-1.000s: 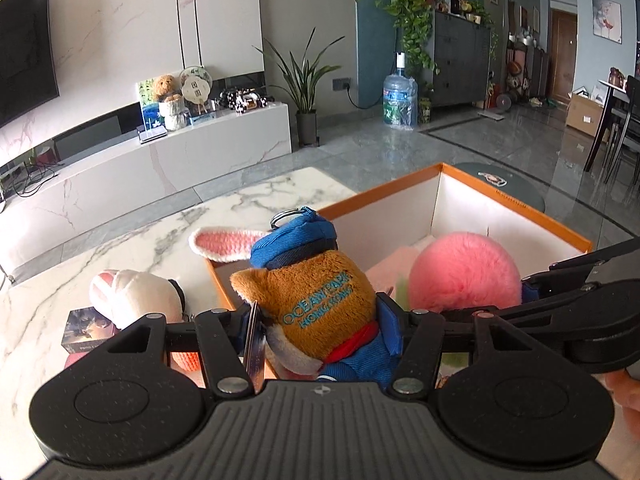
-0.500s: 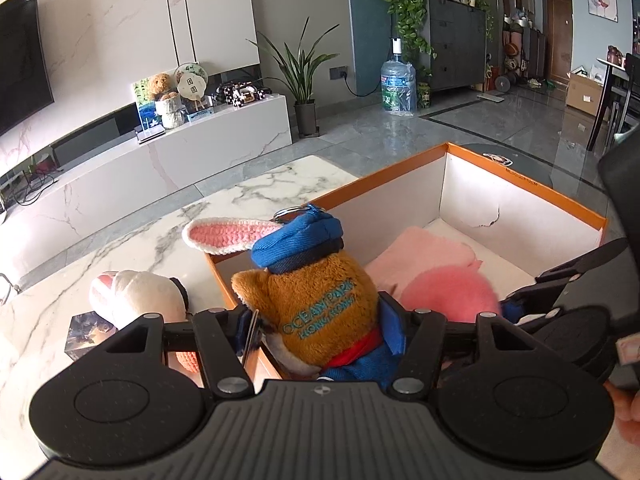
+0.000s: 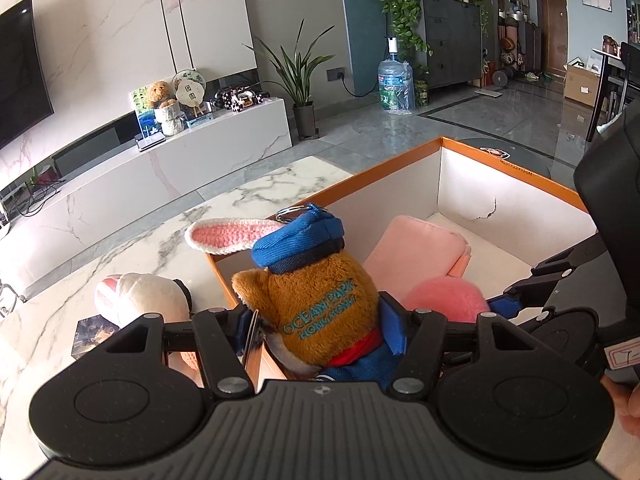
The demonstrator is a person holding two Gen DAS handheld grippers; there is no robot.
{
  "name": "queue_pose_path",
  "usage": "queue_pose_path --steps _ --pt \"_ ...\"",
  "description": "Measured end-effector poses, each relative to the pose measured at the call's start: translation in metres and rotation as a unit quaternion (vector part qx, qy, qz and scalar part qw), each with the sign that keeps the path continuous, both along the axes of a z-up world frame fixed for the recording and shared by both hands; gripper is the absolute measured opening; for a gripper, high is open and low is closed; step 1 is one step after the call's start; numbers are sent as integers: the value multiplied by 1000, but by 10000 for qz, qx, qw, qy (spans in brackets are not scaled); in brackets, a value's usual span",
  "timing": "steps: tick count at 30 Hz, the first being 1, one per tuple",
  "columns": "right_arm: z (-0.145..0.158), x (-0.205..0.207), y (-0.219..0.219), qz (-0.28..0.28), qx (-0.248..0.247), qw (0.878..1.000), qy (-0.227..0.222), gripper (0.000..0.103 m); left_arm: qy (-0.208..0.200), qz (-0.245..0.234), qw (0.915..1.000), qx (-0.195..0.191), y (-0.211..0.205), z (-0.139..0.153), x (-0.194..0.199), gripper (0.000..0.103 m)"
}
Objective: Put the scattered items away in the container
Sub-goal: 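Lower the teddy bear with the left tool while the right tool lowers the pompom into the box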
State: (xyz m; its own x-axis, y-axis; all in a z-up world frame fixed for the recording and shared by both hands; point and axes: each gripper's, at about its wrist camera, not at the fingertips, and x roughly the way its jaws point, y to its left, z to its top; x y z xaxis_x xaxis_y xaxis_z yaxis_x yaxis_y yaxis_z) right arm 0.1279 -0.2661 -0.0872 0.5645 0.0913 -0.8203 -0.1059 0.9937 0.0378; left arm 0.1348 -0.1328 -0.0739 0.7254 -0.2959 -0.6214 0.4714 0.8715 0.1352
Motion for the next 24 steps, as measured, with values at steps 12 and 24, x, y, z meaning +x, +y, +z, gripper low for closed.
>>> queue_pose_path --steps 12,24 --pt "9 -9 -10 -60 251 9990 -369 62 33 138 9996 -262 6 7 -2 74" --pt "15 -15 -24 -246 631 9951 -717 67 -269 126 9991 -310 9 22 -14 74"
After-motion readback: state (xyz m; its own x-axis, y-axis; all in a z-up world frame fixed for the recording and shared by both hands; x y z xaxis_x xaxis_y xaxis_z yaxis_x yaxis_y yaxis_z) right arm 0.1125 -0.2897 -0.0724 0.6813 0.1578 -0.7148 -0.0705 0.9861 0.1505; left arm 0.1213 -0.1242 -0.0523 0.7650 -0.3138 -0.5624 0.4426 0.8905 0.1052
